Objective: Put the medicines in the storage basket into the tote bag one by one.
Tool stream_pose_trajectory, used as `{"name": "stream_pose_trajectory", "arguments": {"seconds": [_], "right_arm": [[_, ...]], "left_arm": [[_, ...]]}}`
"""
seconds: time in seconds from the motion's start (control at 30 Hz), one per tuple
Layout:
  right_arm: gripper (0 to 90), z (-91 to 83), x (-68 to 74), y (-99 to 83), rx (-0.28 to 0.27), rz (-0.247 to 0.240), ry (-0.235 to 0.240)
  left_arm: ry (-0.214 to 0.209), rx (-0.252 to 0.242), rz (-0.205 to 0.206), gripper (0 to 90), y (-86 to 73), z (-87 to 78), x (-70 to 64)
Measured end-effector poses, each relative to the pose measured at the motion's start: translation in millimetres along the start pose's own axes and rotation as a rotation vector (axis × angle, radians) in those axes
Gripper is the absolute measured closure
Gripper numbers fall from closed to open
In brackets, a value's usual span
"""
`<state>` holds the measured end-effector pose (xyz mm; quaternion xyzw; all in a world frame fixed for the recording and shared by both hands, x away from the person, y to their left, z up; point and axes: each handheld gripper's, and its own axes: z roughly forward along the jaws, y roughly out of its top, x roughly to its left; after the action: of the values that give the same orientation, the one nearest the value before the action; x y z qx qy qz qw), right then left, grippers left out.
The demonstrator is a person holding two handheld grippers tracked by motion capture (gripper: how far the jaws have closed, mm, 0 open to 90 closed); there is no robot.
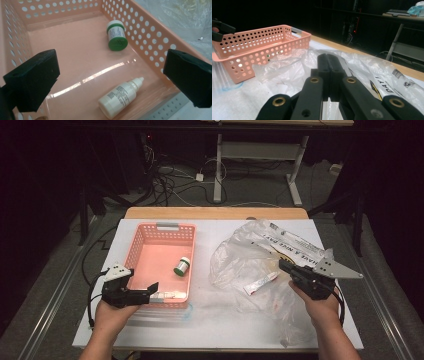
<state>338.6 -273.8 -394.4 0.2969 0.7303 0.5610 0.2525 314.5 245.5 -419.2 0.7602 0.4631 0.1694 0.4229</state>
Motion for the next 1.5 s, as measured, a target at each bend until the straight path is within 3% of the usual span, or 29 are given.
{"name": "stream_pose_trajectory", "arguments": {"seconds": [0.23,0.47,0.67,0.87,0.97,1.17,1.3,1.5], "right_arm": [[90.0,-0.2,0.1,-0.7,0.007,0.001,-0.003],[90.0,0.1,-0.5,-0.9,0.006,-0.001,-0.001],[90.0,0.3,-0.9,-1.5,0.005,0.0,0.002],[90.0,0.8,-0.1,-2.1,0.012,0.002,0.002],[90.0,1.2,0.7,-2.2,0.013,0.002,0.004],[90.0,1.5,0.4,-2.3,0.013,0.003,0.002],[90.0,1.2,0.0,-2.5,0.013,0.002,0.004],[90.0,0.4,-0.4,-2.0,0.013,0.002,0.003]], "left_arm": [[-0.019,0.005,0.001,5.4,-1.1,1.9,0.3],[-0.05,0.011,0.011,17.5,-1.7,3.5,-1.2],[-0.088,0.022,0.037,35.6,-1.9,4.3,-5.1],[-0.08,0.062,0.049,56.3,1.5,7.1,-7.4],[-0.101,0.109,0.028,65.7,8.2,10.2,-5.1],[-0.136,0.251,0.044,86.8,19.0,18.4,-0.1],[-0.161,0.401,0.065,88.2,26.5,27.5,2.5],[-0.195,0.568,0.061,88.2,32.5,38.1,5.6]]}}
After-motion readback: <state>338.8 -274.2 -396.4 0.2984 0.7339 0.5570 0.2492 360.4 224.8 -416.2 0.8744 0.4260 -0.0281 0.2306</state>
